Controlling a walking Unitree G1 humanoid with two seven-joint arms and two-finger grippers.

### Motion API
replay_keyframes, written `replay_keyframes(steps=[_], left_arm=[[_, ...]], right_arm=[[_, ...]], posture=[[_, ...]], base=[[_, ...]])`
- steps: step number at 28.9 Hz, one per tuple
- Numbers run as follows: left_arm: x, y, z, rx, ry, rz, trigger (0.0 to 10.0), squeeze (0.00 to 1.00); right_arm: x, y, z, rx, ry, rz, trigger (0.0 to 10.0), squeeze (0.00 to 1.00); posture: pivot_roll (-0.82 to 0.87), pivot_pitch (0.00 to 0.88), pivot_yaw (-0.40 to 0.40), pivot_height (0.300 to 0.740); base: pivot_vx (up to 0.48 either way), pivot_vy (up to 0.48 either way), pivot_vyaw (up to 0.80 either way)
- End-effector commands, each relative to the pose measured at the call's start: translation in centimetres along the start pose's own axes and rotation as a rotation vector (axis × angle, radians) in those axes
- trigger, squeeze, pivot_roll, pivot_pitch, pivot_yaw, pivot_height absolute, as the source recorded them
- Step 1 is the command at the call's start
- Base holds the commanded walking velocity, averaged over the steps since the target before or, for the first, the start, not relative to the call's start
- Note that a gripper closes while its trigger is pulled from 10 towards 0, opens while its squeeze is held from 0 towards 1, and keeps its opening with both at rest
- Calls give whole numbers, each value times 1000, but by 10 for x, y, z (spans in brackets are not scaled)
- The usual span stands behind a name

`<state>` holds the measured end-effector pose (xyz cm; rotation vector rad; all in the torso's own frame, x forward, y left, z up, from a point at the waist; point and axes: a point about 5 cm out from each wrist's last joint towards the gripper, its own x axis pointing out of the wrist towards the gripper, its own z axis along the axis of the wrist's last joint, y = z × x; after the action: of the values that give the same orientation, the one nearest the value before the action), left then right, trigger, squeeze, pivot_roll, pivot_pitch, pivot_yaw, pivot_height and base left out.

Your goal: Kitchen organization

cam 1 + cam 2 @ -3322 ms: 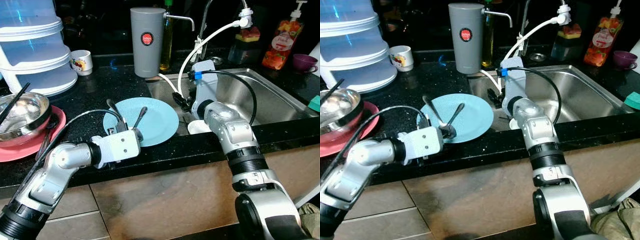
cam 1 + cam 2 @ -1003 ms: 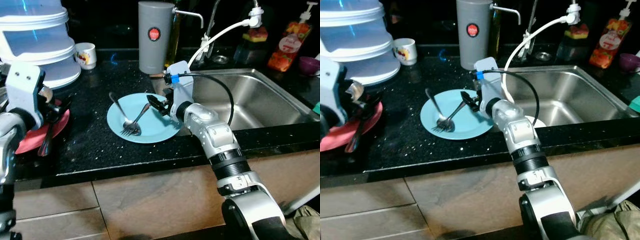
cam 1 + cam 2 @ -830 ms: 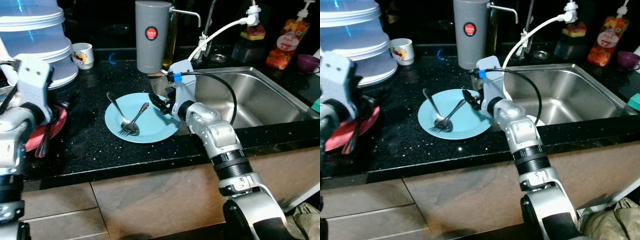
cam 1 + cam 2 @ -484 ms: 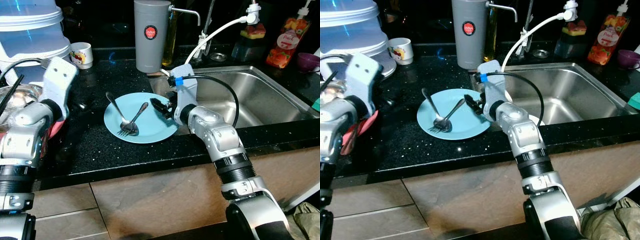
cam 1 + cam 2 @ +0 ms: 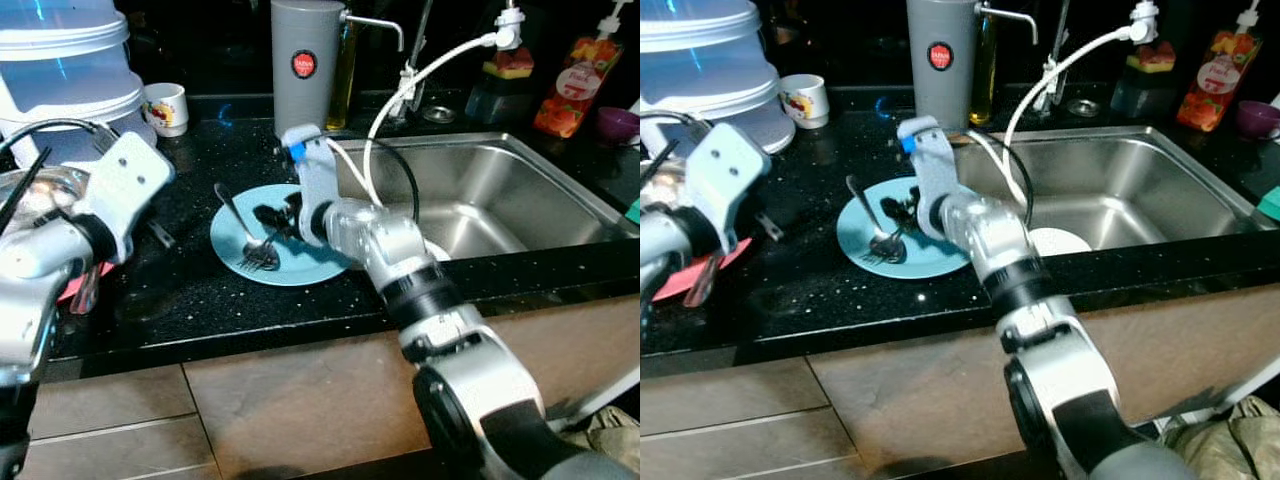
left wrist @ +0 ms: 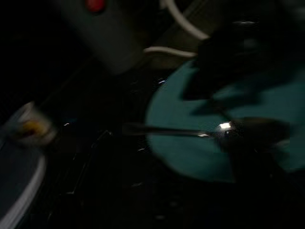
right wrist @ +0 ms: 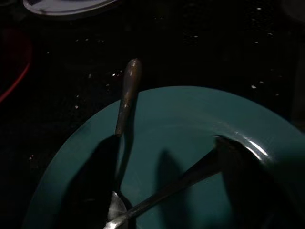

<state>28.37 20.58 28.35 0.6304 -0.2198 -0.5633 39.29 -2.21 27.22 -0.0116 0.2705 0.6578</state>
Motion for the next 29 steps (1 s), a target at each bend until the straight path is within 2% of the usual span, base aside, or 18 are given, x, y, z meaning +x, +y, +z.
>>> replay_keyframes(steps=[1, 8, 9, 10, 11, 12, 14, 15, 17, 19, 20, 22, 24, 25, 27, 29], left_arm=[[-5, -6, 3, -16, -9, -28, 10000, 0], [-20, -3, 2, -48, 8, 36, 10000, 0], [-26, 0, 0, -67, 15, 68, 10000, 0], [-33, 3, -2, -85, 26, 102, 10000, 0], [-38, 6, -4, -101, 32, 128, 10000, 0], [-43, 9, -5, -115, 38, 155, 10000, 0], [-47, 12, -6, -123, 46, 176, 10000, 0], [-54, 17, -8, -123, 64, 208, 10000, 0], [-56, 20, -8, -127, 67, 219, 10000, 0], [-57, 20, -5, -160, 43, 222, 10000, 0], [-57, 20, -5, -160, 43, 222, 10000, 0], [-56, 18, -4, -169, 38, 208, 10000, 0], [-55, 14, -5, -173, 45, 199, 10000, 0], [-53, 12, -5, -184, 41, 196, 10000, 0], [-52, 11, -5, -189, 38, 196, 10000, 0], [-49, 8, -3, -199, 28, 187, 10000, 0]], right_arm=[[0, -2, -2, 24, 32, -2, 10000, 1000], [-1, -3, 12, -25, 22, -54, 10000, 1000], [0, -2, 19, -47, 19, -90, 10000, 925], [0, 1, 24, -74, 24, -113, 10000, 545], [0, 3, 28, -88, 27, -126, 10000, 294], [0, 4, 31, -96, 23, -144, 10000, 0], [0, 5, 32, -98, 21, -153, 10000, 0], [-1, 7, 35, -95, 16, -162, 10000, 0], [-1, 8, 35, -104, 21, -173, 10000, 0], [0, 14, 36, -188, 47, -239, 10000, 0], [0, 14, 36, -188, 47, -239, 10000, 0], [0, 15, 38, -264, 34, -316, 10000, 0], [2, 19, 36, -283, 48, -344, 10000, 0], [4, 24, 31, -223, 96, -301, 10000, 0], [4, 26, 28, -190, 121, -284, 10000, 0], [5, 28, 19, -92, 185, -249, 10000, 0]], posture=[[47, 66, -53, 740], [45, 57, -55, 740], [49, 55, -60, 740], [49, 55, -60, 740], [52, 53, -61, 740], [54, 54, -63, 740], [54, 54, -63, 740], [54, 54, -63, 740], [64, 57, -68, 740], [69, 60, -68, 740], [69, 60, -68, 740], [69, 62, -68, 740], [68, 63, -65, 740], [66, 66, -64, 740], [64, 68, -63, 740], [64, 68, -63, 740]], base=[[0, 0, 0], [0, 0, 0], [0, 0, 0], [0, 0, 0], [0, 0, 0], [0, 0, 0], [0, 0, 0], [0, 0, 0], [0, 0, 0], [0, 0, 0], [0, 0, 0], [0, 0, 0], [0, 0, 0], [0, 0, 0], [0, 0, 0], [0, 0, 0]])
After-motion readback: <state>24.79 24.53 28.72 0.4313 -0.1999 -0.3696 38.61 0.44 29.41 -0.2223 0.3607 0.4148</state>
